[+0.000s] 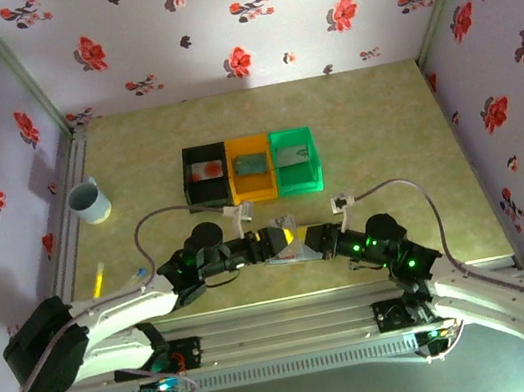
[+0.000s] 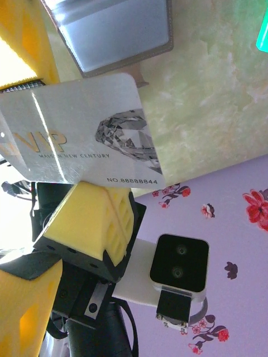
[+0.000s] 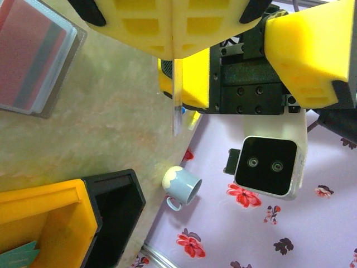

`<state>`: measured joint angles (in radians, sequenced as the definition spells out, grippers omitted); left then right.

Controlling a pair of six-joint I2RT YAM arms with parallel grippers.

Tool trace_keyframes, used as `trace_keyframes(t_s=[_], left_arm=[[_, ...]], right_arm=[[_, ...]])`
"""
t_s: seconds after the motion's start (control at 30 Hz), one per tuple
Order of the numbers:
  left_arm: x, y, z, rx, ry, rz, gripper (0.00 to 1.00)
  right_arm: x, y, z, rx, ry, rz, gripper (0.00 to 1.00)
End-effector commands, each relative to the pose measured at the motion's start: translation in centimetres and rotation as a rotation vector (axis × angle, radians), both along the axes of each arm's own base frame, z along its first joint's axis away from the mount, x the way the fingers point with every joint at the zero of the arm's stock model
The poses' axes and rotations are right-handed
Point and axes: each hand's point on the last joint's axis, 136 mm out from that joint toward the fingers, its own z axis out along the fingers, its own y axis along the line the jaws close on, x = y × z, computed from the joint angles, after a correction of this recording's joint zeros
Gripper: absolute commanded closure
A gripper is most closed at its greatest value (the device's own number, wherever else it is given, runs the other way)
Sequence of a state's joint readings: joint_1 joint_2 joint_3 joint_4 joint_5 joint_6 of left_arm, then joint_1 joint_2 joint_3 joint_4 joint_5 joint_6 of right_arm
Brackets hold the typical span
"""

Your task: Take the credit cards out of the card holder

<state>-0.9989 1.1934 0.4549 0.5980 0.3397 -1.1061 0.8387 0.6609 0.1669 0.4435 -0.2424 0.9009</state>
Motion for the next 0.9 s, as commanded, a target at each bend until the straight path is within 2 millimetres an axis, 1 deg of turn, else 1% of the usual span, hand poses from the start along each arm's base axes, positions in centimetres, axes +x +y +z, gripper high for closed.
trace_keyframes(t_s=[0.0, 0.13, 0.3, 0.4, 0.47, 0.57, 0.73, 0.87], left_arm=[[-0.6, -0.4, 1.5, -0.063, -0.027, -0.034, 0.33], [-0.7, -0.4, 1.7, -0.069, -0.03, -0.037, 0.4], [-0.8, -0.4, 1.8, -0.07, -0.032, -0.042, 0.54], [-0.8, -0.3, 1.6, -0.066, -0.03, -0.041, 0.58], [-0.8, -0.4, 1.5, -0.062, -0.029, -0.041, 0.6], [-0.7, -0.4, 1.4, -0.06, -0.029, -0.041, 0.67], [-0.7, -0.4, 1.3, -0.048, -0.032, -0.043, 0.83], [-0.7, -0.4, 1.3, -0.039, -0.036, -0.045, 0.87]], right_arm=[[-0.4, 0.3, 0.4, 0.024, -0.013, 0.025, 1.0], [-0.3, 0.2, 0.1, 0.006, -0.011, 0.012, 1.0], [-0.1, -0.1, -0.8, -0.022, 0.0, -0.003, 1.0], [-0.1, -0.1, -0.9, -0.025, 0.004, -0.003, 1.0], [-0.1, -0.1, -0.9, -0.029, 0.004, -0.003, 1.0], [-0.1, -0.1, -1.0, -0.036, 0.009, -0.004, 1.0], [-0.1, -0.1, -1.0, -0.042, 0.01, -0.003, 1.0], [0.0, -0.1, -0.8, -0.043, 0.004, -0.005, 1.0]])
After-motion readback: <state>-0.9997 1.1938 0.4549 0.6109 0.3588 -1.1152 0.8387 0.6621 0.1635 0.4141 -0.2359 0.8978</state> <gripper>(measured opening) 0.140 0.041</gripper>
